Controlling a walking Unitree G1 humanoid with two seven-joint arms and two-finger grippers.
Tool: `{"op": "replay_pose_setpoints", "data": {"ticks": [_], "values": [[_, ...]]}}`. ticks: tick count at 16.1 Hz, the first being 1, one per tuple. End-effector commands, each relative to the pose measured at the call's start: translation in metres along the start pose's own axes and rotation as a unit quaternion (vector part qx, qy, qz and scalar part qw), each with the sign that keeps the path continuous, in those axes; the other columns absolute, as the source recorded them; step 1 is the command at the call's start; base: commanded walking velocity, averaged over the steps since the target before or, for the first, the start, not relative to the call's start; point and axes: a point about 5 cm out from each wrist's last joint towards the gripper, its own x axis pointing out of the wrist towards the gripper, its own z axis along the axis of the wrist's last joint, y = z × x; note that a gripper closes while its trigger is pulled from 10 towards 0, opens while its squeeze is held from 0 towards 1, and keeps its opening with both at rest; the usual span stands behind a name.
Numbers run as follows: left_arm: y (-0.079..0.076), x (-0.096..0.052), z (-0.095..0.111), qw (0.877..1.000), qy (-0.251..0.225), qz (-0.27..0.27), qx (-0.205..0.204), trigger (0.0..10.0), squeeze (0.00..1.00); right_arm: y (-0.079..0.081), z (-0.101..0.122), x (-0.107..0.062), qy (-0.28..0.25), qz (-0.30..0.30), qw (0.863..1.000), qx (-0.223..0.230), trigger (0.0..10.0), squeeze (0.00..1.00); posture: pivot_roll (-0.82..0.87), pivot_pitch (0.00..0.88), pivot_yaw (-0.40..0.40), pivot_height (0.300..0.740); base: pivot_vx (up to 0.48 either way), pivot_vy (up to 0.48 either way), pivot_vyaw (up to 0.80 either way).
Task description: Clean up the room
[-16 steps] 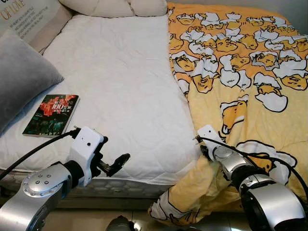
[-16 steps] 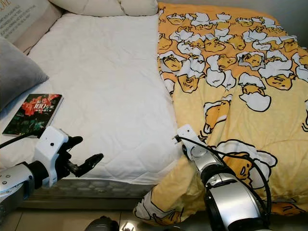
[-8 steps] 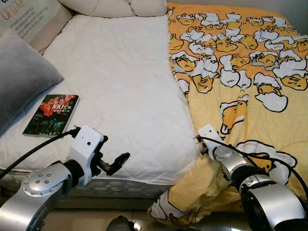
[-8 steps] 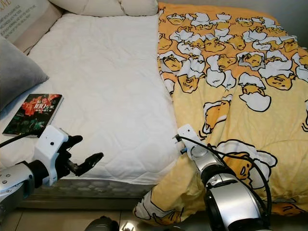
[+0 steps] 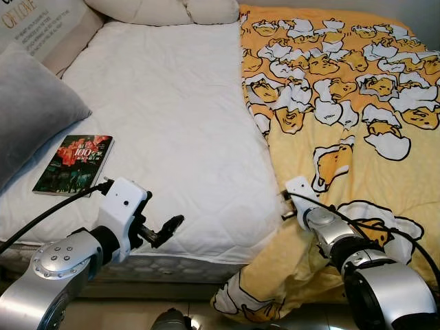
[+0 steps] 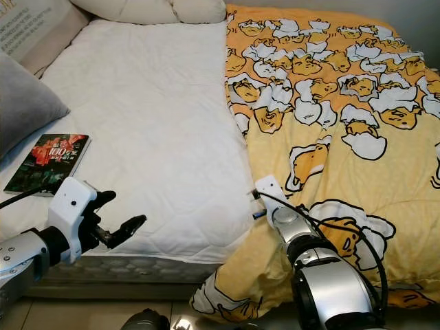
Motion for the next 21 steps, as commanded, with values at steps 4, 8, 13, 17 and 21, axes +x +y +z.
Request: {"op": "replay_pose_setpoints", "data": {"ticks": [4,8,13,17,21], "values": [[0.008,0.004,0.001,1.0,-0.008,0.021,0.005,10.0,0.0,0.01,0.028,-0.001,-0.088,0.058,0.99,0.095,0.0,0.0,0.23,0.0,-0.012,0.74,0.0,0.0,0.0],[0.016,0.008,0.003,0.999,-0.016,0.04,0.016,10.0,0.0,0.01,0.056,-0.009,-0.196,0.119,0.961,0.154,0.0,0.0,0.2,0.0,-0.003,0.74,0.0,0.0,0.0],[0.015,0.008,0.004,0.998,-0.023,0.046,0.02,10.0,0.0,-0.009,0.076,-0.043,-0.326,0.149,0.914,0.191,0.0,0.0,0.19,0.0,0.002,0.74,0.0,0.0,0.0],[0.007,0.007,0.0,0.999,-0.018,0.04,0.018,10.0,0.0,-0.006,0.038,-0.068,-0.322,0.163,0.91,0.204,0.0,0.0,0.18,0.0,0.009,0.74,0.0,0.0,0.0],[0.002,0.008,-0.003,0.999,-0.013,0.033,0.025,10.0,0.0,0.019,-0.056,-0.056,-0.095,0.159,0.968,0.172,0.0,0.0,0.18,0.0,0.008,0.74,0.0,0.0,0.0]]}}
